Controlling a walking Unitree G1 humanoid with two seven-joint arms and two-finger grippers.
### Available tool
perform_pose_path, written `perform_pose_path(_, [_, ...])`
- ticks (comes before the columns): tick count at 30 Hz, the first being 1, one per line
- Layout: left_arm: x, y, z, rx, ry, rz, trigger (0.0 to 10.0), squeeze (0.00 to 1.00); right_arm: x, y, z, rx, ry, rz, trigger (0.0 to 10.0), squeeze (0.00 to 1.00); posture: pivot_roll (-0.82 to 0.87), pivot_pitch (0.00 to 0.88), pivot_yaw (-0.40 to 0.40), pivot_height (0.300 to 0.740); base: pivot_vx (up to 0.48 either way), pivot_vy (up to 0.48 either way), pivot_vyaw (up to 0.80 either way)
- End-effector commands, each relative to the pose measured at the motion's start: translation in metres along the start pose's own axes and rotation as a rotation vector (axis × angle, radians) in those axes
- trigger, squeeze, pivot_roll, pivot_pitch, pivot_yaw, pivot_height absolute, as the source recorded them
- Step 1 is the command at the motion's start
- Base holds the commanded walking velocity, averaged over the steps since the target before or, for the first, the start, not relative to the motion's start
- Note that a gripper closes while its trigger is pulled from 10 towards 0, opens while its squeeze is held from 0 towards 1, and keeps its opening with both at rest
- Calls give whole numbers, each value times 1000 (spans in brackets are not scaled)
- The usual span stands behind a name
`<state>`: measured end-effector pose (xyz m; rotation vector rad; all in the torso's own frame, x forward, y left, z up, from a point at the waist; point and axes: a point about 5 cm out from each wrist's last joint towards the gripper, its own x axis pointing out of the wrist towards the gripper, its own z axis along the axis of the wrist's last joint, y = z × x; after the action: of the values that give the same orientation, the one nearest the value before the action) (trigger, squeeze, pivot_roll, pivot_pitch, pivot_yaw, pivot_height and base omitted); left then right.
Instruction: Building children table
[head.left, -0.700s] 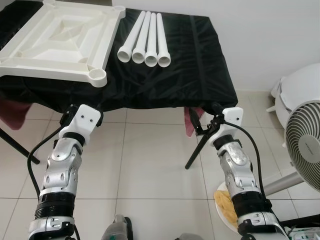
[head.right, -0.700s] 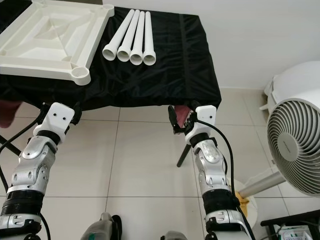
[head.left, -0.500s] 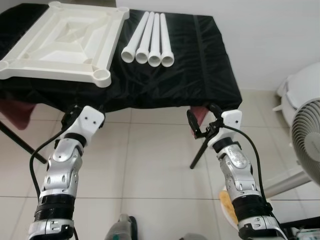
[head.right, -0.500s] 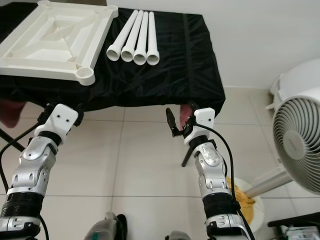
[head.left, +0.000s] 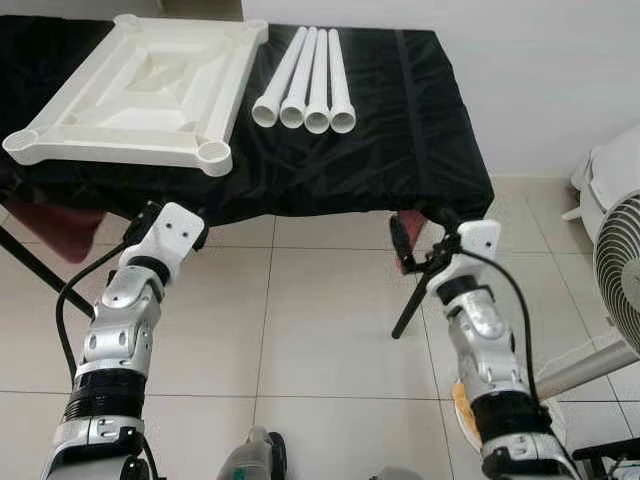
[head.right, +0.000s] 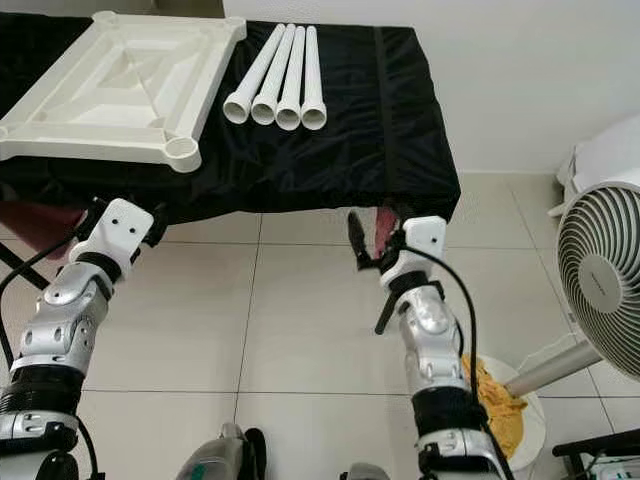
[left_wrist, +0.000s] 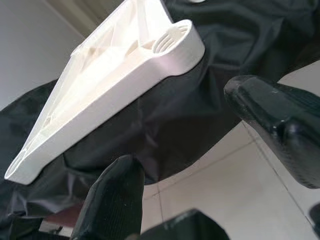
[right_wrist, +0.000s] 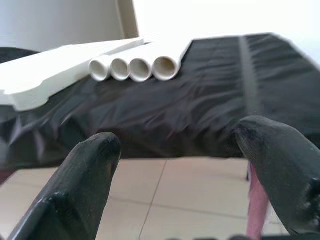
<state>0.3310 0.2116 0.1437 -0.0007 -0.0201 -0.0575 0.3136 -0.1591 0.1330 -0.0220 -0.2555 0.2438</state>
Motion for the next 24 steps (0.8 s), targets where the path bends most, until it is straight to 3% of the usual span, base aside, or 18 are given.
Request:
perform_pose_path(1, [-2,-1,-6,20,13,-5,10000,0,-1,1,0,-15,-2,-3,10000,0,-8,83,62,740,0,0,0])
perform_pose_path(9, [0,-2,-4,-2,0,1,10000,0,2,-5,10,-29,-33,-11,10000,0,-17,93,57,740,0,0,0])
perform_pose_path(16, [4,-10,1,29,-14,-1,10000,0,1,-15,17,-52,-47,-47,10000,0,-8,133,54,740,0,0,0])
perform_pose_path(19, [0,-14,-3,-5,4,1,10000,0,-1,-15,16,-52,-31,-80,10000,0,-5,146,48,740,0,0,0])
perform_pose_path(20, [-7,-19,-7,21,9,-18,10000,0,-5,-11,14,-46,-19,-91,10000,0,-5,140,43,740,0,0,0])
perform_pose_path(24, [-11,-21,-9,30,6,-25,10000,0,-5,-8,14,-54,-19,-89,10000,0,-8,128,40,740,0,0,0])
